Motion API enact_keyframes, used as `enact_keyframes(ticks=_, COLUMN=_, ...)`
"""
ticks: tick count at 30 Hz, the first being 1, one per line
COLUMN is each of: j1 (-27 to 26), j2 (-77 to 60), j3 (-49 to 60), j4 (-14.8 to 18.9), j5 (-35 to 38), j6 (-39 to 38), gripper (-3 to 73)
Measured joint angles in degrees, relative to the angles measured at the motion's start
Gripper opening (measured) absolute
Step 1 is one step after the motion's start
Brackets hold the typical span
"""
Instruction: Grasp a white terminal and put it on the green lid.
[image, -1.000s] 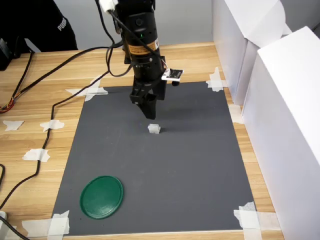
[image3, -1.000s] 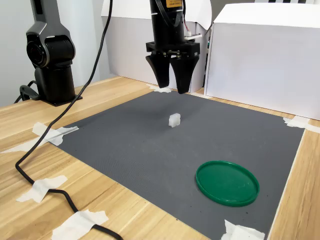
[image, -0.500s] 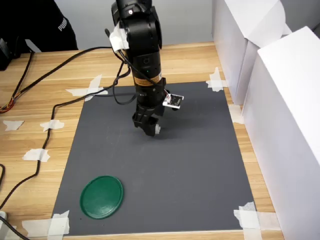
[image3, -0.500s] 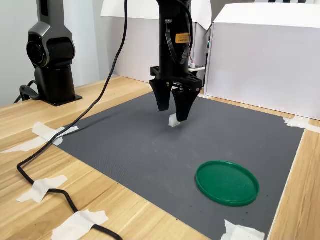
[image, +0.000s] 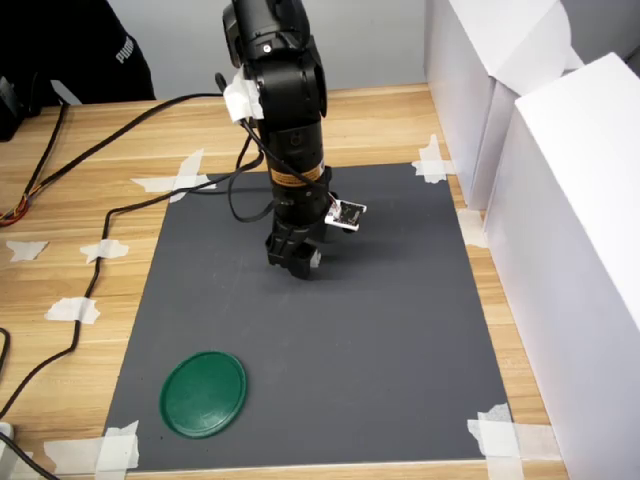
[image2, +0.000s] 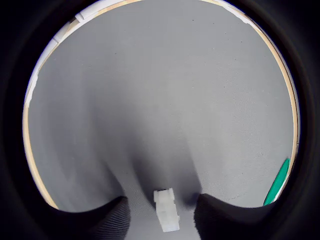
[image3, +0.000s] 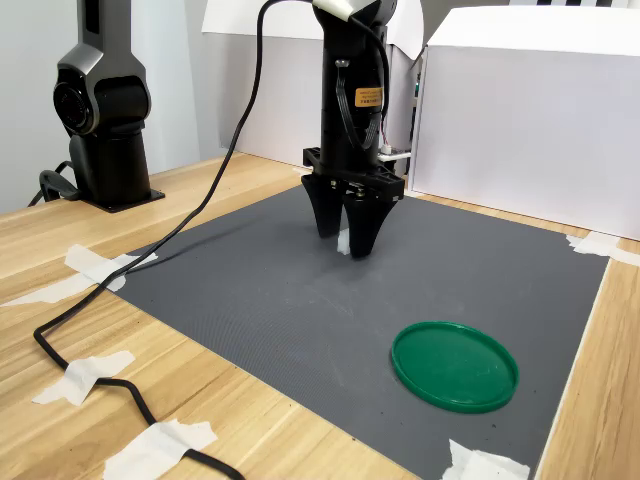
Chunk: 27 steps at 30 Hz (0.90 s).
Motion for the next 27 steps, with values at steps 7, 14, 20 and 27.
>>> enact_keyframes(ticks=7, j1=0.0, j2=0.0, j3=0.0, j4=0.0, j5=-1.0, j6=2.3, gripper=9.1)
enact_keyframes(ticks=14, j1=0.0, j2=0.0, j3=-0.1, j4=-0.1, j5=-0.7, j6=5.2, gripper=8.3)
enact_keyframes(ticks=20, j1=-1.7, j2=0.0, j3=-5.5, j4=-0.1, j5=6.7, j6=10.7, gripper=8.3)
enact_keyframes(ticks=27, j1=-5.2, j2=0.0, j3=-18.4, j4=0.4, j5=18.8, j6=14.6, gripper=8.3)
